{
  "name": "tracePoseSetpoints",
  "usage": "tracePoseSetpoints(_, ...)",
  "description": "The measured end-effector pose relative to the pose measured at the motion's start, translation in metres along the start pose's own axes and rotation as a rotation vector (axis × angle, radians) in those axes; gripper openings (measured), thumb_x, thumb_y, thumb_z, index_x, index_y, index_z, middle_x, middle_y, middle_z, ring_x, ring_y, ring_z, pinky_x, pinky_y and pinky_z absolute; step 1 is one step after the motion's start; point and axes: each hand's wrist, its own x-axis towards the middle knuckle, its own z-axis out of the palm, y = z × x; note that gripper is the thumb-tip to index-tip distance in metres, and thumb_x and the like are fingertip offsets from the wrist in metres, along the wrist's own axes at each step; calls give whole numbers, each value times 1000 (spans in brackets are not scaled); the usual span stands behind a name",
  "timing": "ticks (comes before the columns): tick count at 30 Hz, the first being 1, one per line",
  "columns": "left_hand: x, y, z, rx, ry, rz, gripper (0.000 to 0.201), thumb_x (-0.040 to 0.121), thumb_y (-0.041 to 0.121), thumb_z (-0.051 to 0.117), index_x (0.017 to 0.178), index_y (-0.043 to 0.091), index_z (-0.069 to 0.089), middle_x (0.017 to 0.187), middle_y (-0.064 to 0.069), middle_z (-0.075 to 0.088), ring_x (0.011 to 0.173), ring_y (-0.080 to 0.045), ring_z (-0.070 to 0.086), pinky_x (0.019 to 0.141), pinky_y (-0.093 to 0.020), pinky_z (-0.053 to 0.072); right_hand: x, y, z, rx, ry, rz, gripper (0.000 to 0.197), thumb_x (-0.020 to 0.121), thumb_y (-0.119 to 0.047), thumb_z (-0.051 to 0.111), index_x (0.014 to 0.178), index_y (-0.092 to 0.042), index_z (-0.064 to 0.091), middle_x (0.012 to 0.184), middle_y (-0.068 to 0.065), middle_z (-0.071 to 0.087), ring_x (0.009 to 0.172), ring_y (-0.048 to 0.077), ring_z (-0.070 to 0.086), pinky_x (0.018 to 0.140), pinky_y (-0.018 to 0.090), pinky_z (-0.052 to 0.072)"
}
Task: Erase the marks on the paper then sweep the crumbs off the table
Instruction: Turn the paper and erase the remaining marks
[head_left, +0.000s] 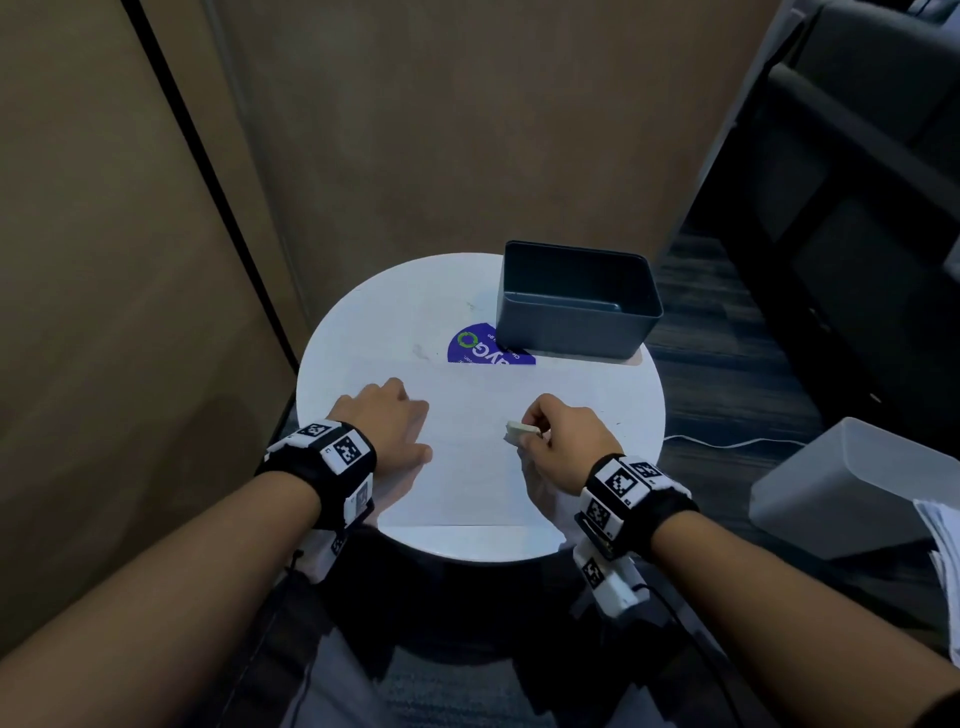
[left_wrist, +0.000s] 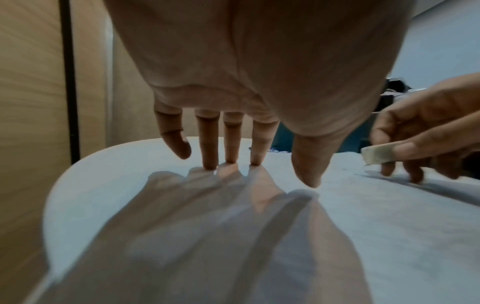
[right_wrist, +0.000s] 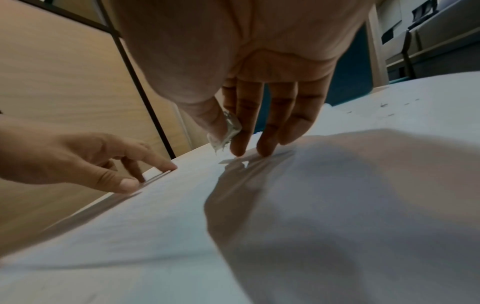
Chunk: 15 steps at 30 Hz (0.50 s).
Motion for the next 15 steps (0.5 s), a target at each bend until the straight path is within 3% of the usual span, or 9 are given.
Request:
tracePoseSetpoints(3, -6, 12, 0, 7, -39, 62, 33, 86, 53, 57, 109, 29, 59, 116, -1, 47, 104, -25, 54, 81, -36, 42, 4, -5, 1, -10, 35, -3, 8, 90, -26, 58, 98, -24, 57, 102, -3, 57, 95, 20, 58, 79, 34, 49)
tracePoseSetpoints(5, -7, 14, 0, -14, -7, 97, 25, 83, 49, 62, 99, 30, 62, 112, 2, 50, 107, -23, 53, 81, -34, 39, 7, -8, 4, 9, 46, 34, 8, 91, -25, 57, 99, -23, 56, 101, -3, 58, 93, 20, 57, 76, 32, 47)
tracePoseSetpoints(7, -5, 14, 2, -8, 16, 118, 48, 78, 53, 69, 120, 35, 59, 134, 5, 44, 124, -22, 45, 93, -38, 40, 7, -8, 9, 19, 35, 61, 8, 92, -27, 57, 99, -22, 55, 99, -2, 61, 89, 19, 58, 71, 30, 46)
tracePoseSetpoints(9, -4, 15, 5, 50, -1, 140, 82, 73, 61, 73, 142, 36, 38, 155, 6, 24, 136, -25, 33, 103, -45, 37, 5, -6, 15, 11, 35, 50, 12, 94, -35, 56, 96, -24, 54, 95, -2, 63, 86, 20, 59, 69, 31, 47)
tracePoseSetpoints(11, -4, 18, 6, 97, -46, 129, 95, 73, 65, 72, 149, 35, 23, 158, 5, 16, 139, -28, 29, 104, -49, 38, 3, -5, 16, -25, 38, 19, 18, 95, -41, 55, 96, -23, 54, 93, -2, 63, 85, 21, 60, 70, 33, 51)
tracePoseSetpoints(15, 0, 26, 3, 188, -77, 123, 100, 74, 68, 69, 151, 32, 17, 153, -1, 21, 134, -29, 30, 95, -48, 43, 7, -9, 15, -96, 88, 7, 18, 96, -33, 54, 98, -16, 55, 97, 7, 61, 89, 27, 58, 69, 33, 46)
